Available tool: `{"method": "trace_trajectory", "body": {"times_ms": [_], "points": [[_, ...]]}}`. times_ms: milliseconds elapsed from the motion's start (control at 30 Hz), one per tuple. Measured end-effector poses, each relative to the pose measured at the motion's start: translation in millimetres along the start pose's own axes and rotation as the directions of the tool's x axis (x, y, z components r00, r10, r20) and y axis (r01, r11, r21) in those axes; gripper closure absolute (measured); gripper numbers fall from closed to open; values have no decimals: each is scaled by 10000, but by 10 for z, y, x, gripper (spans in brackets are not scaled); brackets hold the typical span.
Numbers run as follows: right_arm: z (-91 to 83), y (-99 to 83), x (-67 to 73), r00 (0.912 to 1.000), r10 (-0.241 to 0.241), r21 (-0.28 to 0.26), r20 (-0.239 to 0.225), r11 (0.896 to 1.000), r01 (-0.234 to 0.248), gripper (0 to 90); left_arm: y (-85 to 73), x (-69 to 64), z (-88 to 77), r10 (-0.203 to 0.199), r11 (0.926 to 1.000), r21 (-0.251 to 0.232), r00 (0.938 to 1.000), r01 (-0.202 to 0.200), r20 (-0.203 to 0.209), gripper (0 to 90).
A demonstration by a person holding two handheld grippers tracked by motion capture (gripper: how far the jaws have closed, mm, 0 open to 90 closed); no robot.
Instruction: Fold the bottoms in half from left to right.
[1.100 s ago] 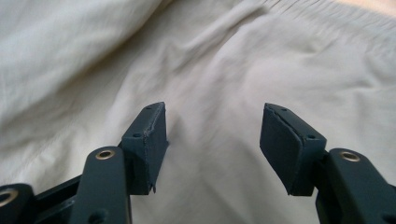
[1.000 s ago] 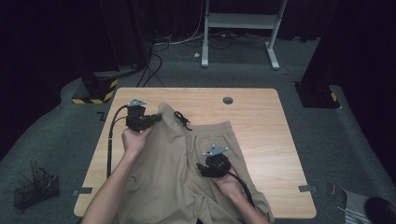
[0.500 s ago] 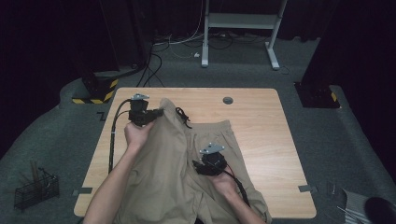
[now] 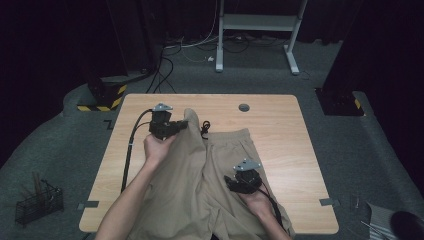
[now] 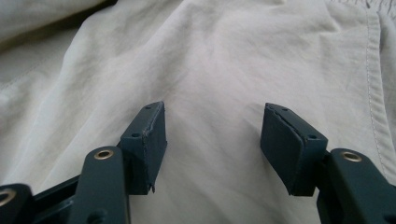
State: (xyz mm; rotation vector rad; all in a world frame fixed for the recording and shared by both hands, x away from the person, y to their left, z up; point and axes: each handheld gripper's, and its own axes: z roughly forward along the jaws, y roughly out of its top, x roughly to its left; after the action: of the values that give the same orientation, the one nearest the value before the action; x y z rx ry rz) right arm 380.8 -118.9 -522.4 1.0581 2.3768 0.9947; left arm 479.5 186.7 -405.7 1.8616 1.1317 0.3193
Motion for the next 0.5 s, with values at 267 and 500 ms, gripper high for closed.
{"method": "trace_trajectory", "body": {"times_ms": [267, 500], "points": [[6, -15, 3, 10000, 16, -155, 25, 9999, -16, 406, 29, -148, 120, 85, 10000, -32, 9989, -83, 459, 863], [6, -16, 3, 10000, 10, -156, 34, 9999, -9, 406, 77, -269, 260, -74, 10000, 17, 9947, 73, 1028, 864]]}}
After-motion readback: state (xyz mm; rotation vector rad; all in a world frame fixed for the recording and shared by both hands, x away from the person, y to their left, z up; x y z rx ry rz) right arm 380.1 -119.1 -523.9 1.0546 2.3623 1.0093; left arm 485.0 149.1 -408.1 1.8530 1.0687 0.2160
